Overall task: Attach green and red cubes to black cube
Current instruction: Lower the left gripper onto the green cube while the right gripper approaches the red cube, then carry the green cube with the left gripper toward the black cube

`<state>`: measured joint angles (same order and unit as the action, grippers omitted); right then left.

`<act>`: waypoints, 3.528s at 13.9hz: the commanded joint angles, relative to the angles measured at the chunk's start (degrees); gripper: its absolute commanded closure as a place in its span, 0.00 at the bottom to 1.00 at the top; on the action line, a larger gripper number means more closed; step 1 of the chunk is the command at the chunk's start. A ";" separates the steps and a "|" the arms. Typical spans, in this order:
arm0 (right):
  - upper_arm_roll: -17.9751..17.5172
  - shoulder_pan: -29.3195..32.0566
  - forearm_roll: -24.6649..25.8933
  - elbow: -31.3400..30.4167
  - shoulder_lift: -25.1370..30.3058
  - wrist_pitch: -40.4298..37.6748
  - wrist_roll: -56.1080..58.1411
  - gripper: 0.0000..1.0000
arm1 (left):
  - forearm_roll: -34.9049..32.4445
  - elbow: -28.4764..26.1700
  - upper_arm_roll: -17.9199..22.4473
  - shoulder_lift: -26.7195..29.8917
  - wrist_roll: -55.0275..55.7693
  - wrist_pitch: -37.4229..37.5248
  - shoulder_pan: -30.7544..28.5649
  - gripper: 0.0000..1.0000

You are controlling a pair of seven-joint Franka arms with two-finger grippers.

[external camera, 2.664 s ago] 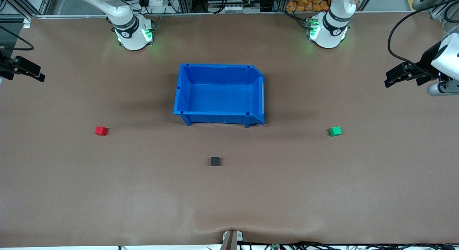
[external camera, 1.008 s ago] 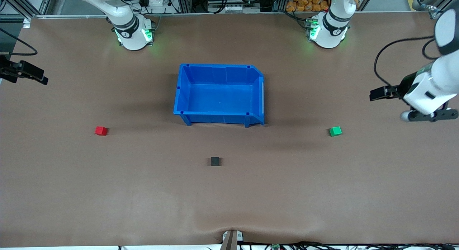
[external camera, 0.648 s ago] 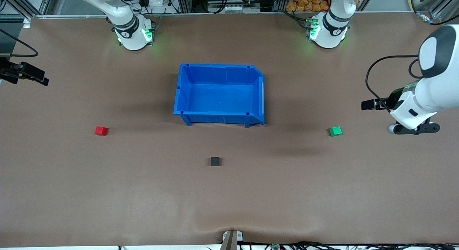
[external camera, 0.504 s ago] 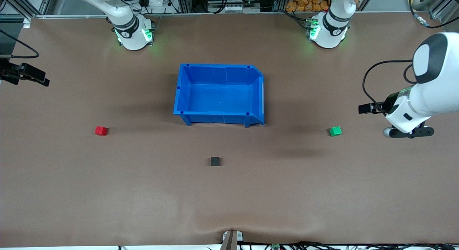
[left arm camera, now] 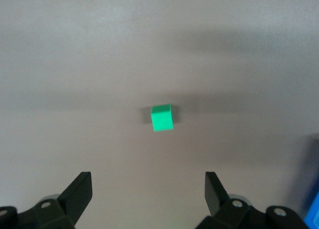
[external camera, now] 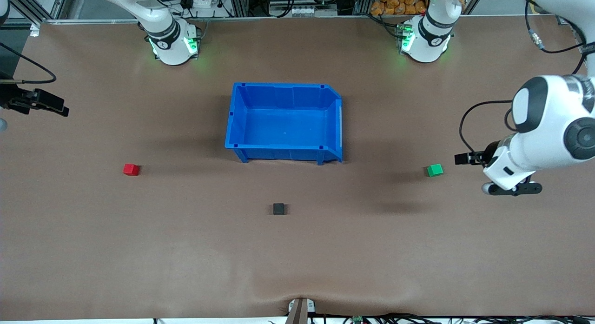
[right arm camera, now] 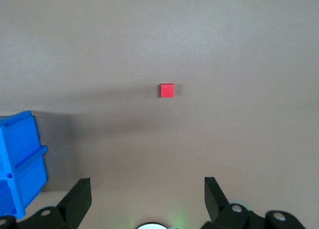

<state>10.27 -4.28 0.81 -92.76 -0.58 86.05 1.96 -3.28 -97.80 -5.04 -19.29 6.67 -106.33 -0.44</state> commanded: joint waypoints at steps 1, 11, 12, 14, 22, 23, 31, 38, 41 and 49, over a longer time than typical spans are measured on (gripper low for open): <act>-0.16 0.15 0.07 -0.31 -1.08 1.40 0.68 0.00 | -1.03 -4.67 -0.15 -0.57 0.01 -7.28 0.00 0.00; -0.07 0.42 0.16 -2.07 -5.04 6.67 0.67 0.00 | -1.03 -9.25 -0.15 -8.48 0.28 -19.70 -0.18 0.00; -0.07 0.68 0.16 -2.16 -5.39 6.76 0.59 0.00 | -1.03 -9.25 -0.15 -9.27 0.28 -20.22 -0.27 0.00; -0.07 0.86 0.16 -2.33 -5.92 7.46 0.59 0.00 | -1.03 -9.34 -0.15 -10.15 0.37 -20.84 -0.27 0.00; -0.16 0.77 0.07 -7.87 -7.06 15.37 0.59 0.00 | -0.94 -9.34 -0.15 -12.96 1.24 -21.28 -0.44 0.18; -0.16 0.77 0.07 -7.87 -7.24 15.37 0.59 0.00 | -0.94 -9.34 -0.15 -13.23 1.24 -21.28 -0.44 0.20; -0.16 0.94 -1.42 -8.05 -8.47 17.04 0.68 0.00 | -0.94 -10.22 -0.15 -13.49 1.24 -21.20 -0.44 0.49; -0.25 1.29 -1.68 -8.05 -9.62 18.19 0.68 0.00 | 0.11 -8.03 -0.32 -13.23 1.94 -21.20 0.17 1.00; -0.25 1.38 -1.68 -8.05 -10.05 18.36 0.67 0.00 | 0.11 -5.49 -1.54 -12.61 7.47 -20.85 0.09 1.00; -0.25 1.56 -2.83 -9.79 -11.73 22.13 0.76 0.00 | 11.69 4.71 -2.87 -15.86 26.88 -20.41 5.79 1.00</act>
<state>10.58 -3.86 -0.99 -100.85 -12.64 106.29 1.96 5.20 -96.60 -8.16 -33.18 29.11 -127.59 3.63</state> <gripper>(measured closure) 0.000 0.612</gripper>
